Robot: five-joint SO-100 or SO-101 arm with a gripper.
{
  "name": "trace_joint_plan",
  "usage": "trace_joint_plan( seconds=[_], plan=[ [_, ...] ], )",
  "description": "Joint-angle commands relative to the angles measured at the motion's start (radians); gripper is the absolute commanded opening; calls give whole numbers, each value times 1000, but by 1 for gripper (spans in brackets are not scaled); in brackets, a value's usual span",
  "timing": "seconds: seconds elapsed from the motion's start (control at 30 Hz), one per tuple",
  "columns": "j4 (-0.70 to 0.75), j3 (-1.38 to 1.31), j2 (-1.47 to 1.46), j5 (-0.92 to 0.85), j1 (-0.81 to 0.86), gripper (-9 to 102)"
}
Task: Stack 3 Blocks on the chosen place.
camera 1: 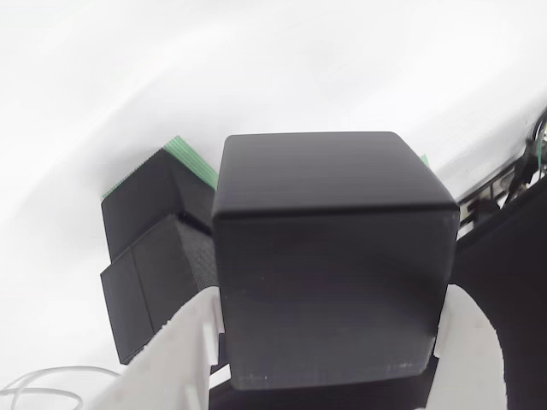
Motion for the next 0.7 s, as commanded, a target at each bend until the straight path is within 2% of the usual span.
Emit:
trace_joint_plan(
  seconds=[0.0,0.33,0.67],
  plan=[
    [-43,-28,21,-6,54,18],
    [-118,-43,20,6,183,18],
    [-146,-41,40,8,212,18]
  ],
)
